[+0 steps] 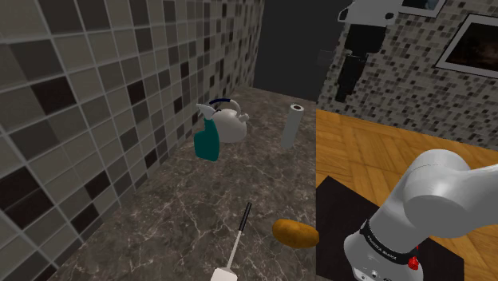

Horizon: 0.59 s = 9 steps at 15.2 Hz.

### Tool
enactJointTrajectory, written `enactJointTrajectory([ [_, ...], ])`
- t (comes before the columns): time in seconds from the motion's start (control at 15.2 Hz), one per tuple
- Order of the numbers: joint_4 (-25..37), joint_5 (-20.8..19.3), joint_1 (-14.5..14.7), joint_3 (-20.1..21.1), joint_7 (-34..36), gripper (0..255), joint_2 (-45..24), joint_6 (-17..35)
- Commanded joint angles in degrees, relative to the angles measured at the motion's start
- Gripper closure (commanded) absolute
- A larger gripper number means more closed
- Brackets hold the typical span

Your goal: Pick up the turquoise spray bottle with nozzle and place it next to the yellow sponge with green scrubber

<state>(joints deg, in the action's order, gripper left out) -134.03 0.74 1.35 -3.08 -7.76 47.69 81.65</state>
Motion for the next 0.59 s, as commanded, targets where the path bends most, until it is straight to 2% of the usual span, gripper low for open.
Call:
enactJointTrajectory([
  [0.0, 0.0, 0.0, 0.0, 0.0, 0.0, 0, 0.0, 0.0],
  [0.53, 3.6, 1.1, 2.2, 2.1, -0.2, 0, -14.9, 12.4],
])
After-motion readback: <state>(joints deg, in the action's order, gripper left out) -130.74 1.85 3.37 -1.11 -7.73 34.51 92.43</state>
